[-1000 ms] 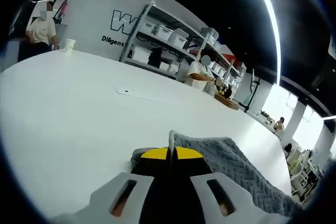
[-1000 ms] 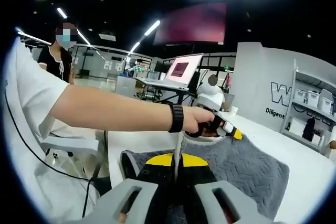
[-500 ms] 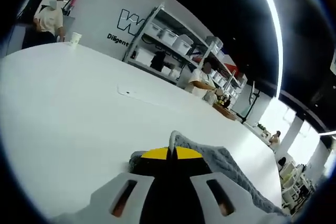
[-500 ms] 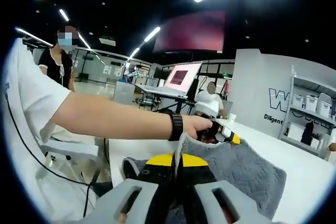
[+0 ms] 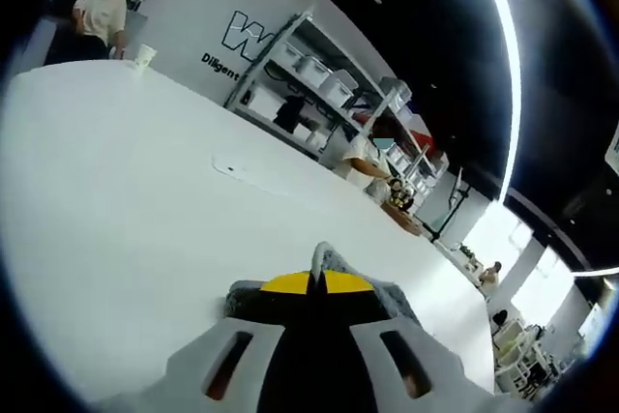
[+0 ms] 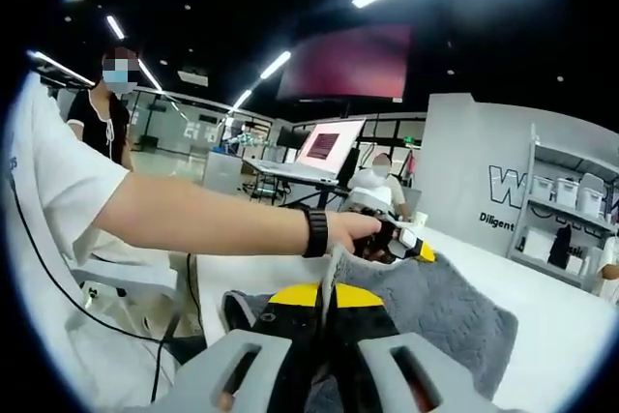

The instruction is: Open the folded towel by lifting each exposed corner and separating the folded layers until the towel lies flat within the target outline without major curled edges

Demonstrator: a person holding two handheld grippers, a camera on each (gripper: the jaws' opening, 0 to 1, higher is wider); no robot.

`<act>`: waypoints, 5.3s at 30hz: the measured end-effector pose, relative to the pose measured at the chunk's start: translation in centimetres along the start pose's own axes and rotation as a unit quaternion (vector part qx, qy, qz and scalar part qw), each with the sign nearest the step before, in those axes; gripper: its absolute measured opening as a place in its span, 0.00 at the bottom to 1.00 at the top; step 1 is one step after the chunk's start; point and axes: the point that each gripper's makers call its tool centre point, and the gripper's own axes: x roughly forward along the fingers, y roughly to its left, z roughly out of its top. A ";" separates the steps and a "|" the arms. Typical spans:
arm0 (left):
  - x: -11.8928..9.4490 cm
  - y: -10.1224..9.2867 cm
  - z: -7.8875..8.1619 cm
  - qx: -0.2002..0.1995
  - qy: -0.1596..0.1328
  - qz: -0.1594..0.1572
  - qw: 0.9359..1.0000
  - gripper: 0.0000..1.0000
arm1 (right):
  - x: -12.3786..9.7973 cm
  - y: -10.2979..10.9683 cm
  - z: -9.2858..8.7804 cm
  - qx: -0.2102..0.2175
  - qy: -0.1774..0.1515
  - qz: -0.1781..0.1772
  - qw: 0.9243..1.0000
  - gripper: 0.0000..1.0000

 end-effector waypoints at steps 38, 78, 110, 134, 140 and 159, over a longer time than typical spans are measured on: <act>-0.5 -4.8 0.5 -0.053 -0.005 -0.038 0.998 0.00 | -2.8 -2.6 1.1 -0.001 -0.023 -0.044 0.999 0.00; 3.7 -6.7 4.7 -0.050 -0.013 -0.083 0.995 0.00 | -7.1 -5.4 2.1 -0.006 -0.035 -0.095 0.995 0.00; 5.3 -10.3 4.6 -0.050 -0.020 -0.098 0.994 0.00 | -8.2 -4.7 2.3 -0.022 -0.036 -0.098 0.994 0.00; 6.4 -13.8 3.8 -0.040 -0.018 -0.114 0.992 0.00 | -8.5 -3.9 3.3 -0.033 -0.043 -0.097 0.994 0.00; 7.0 -14.2 4.1 -0.039 -0.016 -0.119 0.992 0.00 | -8.7 -3.9 3.2 -0.037 -0.039 -0.098 0.994 0.00; 7.1 -17.4 1.9 -0.029 -0.011 -0.136 0.990 0.00 | -11.1 -5.2 3.0 -0.040 -0.037 -0.124 0.991 0.00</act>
